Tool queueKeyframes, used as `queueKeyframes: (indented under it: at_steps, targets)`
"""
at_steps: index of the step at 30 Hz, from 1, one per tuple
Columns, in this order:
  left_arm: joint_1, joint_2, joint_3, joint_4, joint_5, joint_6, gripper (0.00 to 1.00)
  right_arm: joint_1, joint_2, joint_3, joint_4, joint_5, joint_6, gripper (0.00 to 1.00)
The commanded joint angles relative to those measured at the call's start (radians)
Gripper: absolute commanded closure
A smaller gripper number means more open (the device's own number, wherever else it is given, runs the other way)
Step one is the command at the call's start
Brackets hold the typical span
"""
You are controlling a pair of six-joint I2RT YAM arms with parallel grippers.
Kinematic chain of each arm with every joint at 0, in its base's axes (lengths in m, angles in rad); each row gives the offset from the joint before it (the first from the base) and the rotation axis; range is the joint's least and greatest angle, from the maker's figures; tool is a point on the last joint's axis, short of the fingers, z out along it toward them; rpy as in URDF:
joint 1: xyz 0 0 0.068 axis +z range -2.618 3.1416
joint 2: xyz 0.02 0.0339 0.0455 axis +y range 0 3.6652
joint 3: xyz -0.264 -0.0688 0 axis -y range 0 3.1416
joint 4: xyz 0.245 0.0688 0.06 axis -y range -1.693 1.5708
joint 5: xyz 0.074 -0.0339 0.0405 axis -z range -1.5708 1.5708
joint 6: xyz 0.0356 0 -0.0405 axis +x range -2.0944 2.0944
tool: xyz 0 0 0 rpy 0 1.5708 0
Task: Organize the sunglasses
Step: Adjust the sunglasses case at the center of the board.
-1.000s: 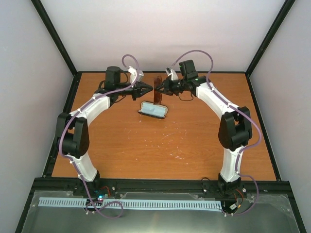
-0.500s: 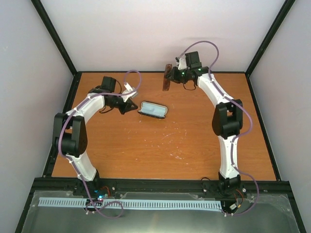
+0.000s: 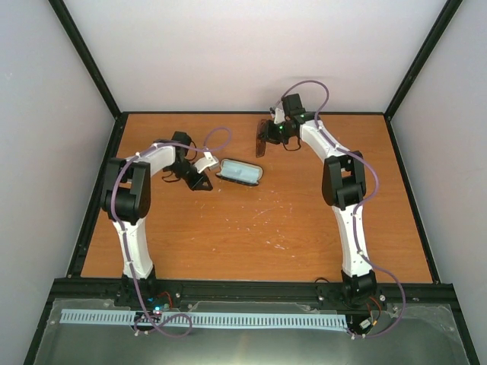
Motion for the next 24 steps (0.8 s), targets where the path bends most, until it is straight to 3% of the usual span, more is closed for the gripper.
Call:
queueKeyframes:
  at_steps: [1, 24]
  targets:
    - [-0.018, 0.051, 0.095, -0.050, 0.006, 0.011, 0.99, 0.007, -0.024, -0.018, 0.020, 0.005, -0.028, 0.97]
    - [-0.059, 0.115, 0.163, 0.079, 0.021, -0.077, 0.99, 0.055, -0.145, -0.244, 0.010, -0.005, -0.109, 0.97]
